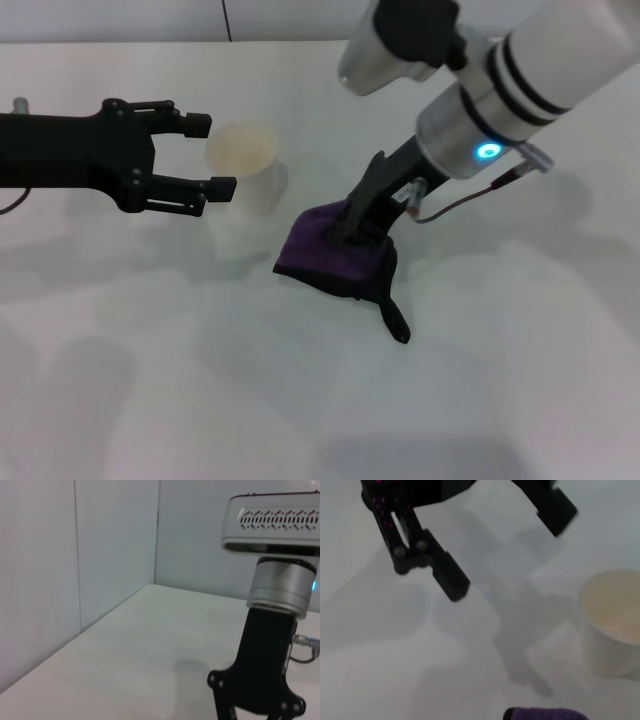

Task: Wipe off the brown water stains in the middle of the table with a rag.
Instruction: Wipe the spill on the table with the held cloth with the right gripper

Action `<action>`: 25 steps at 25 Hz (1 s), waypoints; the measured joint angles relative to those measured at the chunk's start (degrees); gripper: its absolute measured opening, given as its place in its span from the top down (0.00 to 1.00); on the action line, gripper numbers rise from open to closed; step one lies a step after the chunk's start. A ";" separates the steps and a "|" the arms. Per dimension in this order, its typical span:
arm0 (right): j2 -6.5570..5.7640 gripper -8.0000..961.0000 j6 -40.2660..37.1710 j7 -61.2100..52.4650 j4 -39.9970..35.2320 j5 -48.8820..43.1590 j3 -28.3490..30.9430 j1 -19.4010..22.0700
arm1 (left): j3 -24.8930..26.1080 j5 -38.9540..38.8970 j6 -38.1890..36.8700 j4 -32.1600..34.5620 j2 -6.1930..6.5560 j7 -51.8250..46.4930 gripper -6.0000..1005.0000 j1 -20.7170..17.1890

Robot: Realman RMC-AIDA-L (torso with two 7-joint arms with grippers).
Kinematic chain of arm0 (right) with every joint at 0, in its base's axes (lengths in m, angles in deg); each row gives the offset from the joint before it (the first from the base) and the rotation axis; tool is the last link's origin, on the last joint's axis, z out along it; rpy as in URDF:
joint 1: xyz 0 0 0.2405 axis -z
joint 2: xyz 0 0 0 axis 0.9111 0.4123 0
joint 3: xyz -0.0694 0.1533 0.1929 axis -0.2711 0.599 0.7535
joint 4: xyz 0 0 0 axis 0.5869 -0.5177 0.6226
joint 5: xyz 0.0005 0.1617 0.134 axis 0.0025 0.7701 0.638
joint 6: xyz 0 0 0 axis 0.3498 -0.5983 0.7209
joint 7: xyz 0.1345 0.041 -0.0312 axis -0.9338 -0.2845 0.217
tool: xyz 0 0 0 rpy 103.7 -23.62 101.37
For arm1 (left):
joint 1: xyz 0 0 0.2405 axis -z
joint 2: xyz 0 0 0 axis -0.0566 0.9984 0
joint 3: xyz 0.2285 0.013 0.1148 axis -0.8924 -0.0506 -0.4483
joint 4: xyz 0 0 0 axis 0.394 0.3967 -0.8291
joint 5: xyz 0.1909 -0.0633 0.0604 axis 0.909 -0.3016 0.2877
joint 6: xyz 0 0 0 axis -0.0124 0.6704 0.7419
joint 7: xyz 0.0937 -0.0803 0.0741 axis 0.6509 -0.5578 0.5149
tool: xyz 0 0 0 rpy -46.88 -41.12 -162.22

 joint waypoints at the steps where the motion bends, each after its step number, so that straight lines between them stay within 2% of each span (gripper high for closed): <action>1: 0.01 0.92 0.34 0.04 0.76 0.18 -0.61 -0.64 | 0.00 0.01 0.01 0.00 -0.09 -0.02 0.12 0.00; 6: 0.08 0.92 3.60 0.32 4.09 1.04 -4.30 -3.64 | 0.00 0.06 0.28 0.00 -0.39 -0.09 0.12 0.10; 10: 0.12 0.92 6.80 0.14 6.39 1.09 -6.34 -4.42 | 0.00 0.10 0.31 0.01 -0.44 -0.08 0.12 0.13; 25: 0.10 0.92 14.99 0.08 9.50 0.70 -7.28 -1.33 | 0.00 -0.07 0.53 0.10 -0.84 0.07 0.12 -0.38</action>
